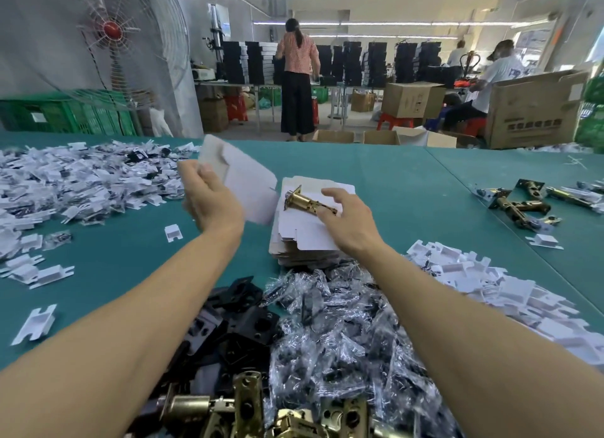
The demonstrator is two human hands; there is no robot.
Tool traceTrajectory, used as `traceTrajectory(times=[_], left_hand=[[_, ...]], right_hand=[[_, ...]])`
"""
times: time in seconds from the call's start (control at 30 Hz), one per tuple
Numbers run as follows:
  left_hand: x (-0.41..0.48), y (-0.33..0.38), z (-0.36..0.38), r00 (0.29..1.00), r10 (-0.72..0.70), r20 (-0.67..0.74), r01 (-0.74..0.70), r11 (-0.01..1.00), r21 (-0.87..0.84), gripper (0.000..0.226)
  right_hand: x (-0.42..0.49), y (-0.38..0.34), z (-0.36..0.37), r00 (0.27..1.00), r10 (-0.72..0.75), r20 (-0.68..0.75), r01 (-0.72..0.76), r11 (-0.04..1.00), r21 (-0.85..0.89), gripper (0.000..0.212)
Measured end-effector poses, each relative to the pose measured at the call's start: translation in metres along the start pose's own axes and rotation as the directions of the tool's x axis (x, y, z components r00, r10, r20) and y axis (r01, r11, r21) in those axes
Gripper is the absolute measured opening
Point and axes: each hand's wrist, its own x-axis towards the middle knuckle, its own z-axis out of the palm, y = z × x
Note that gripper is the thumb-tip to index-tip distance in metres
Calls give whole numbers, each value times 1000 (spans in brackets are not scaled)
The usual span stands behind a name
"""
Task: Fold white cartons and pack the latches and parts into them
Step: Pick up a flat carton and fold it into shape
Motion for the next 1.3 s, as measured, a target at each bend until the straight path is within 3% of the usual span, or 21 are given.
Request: traceTrajectory(times=[0.17, 0.27, 0.33, 0.4, 0.43, 0.47, 0.53, 0.57, 0.63, 0.7, 0.73, 0.8, 0.87, 0.93, 0.97, 1.0, 1.07, 1.13, 1.2, 1.27, 1.3], left_hand=[[1, 20, -52, 945, 297, -136, -308, 949, -65, 16], [-14, 38, -74, 851, 503, -153, -519, 849, -101, 12], [-25, 50, -87, 721, 683, -115, -692, 715, -96, 10], [-38, 59, -98, 514, 855, -65, -856, 507, -97, 9], [-46, 63, -102, 410, 911, -39, -907, 404, -120, 12], [-54, 65, -105, 325, 946, -12, -934, 319, -163, 13], [-69, 68, -110, 238, 971, 34, -932, 238, -275, 12], [-75, 70, -112, 224, 973, 53, -918, 229, -324, 12], [-84, 72, -117, 213, 969, 127, -875, 247, -417, 14], [-89, 74, -122, 180, 921, 344, -787, 345, -511, 16], [-89, 74, -125, 168, 854, 493, -732, 443, -518, 20], [-89, 73, -130, 200, 614, 763, -543, 718, -435, 41], [-86, 69, -131, 326, 386, 863, -286, 910, -298, 49], [-79, 66, -129, 515, 191, 836, -94, 982, -166, 45], [-77, 65, -129, 555, 76, 829, 41, 992, -118, 51], [-75, 64, -128, 537, -41, 843, 208, 974, -85, 64], [-75, 57, -127, 374, -172, 911, 460, 888, -21, 76], [-79, 55, -128, 188, -138, 972, 555, 832, 11, 59], [-83, 56, -130, 46, -78, 996, 635, 772, 32, 47], [-85, 58, -132, -15, -8, 1000, 653, 757, 16, 41], [-85, 58, -132, -9, 19, 1000, 644, 765, -9, 38]], right_hand=[[-10, -2, -7, 988, 54, 147, -12, 961, -275, 59], [-20, -13, -11, 997, 41, 68, -21, 963, -270, 63], [-32, -32, -17, 994, 11, -109, -24, 992, -122, 44], [-51, -59, -29, 965, 107, -239, -76, 988, 137, 38], [-68, -72, -40, 968, 169, -186, -111, 952, 285, 47], [-84, -85, -51, 975, 221, -28, -190, 891, 413, 56], [-115, -100, -69, 916, 226, 333, -379, 761, 527, 63], [-128, -104, -76, 874, 205, 440, -441, 717, 541, 59], [-144, -104, -86, 849, 142, 510, -482, 606, 633, 43], [-148, -96, -90, 885, 129, 447, -450, 482, 752, 27], [-149, -89, -90, 906, 168, 388, -420, 464, 780, 36], [-151, -77, -88, 936, 232, 266, -351, 536, 767, 64], [-158, -69, -80, 954, 202, 219, -298, 619, 727, 83], [-163, -64, -73, 954, 176, 243, -299, 631, 716, 89], [-163, -63, -70, 951, 161, 262, -304, 619, 724, 83], [-162, -61, -68, 948, 138, 288, -311, 604, 734, 75], [-164, -60, -63, 934, 67, 351, -318, 603, 732, 65], [-167, -61, -59, 913, -12, 407, -313, 620, 720, 61], [-167, -62, -52, 899, -48, 436, -303, 652, 695, 59], [-167, -60, -45, 931, -19, 364, -212, 785, 583, 59], [-167, -59, -41, 952, -23, 306, -136, 862, 488, 59]])
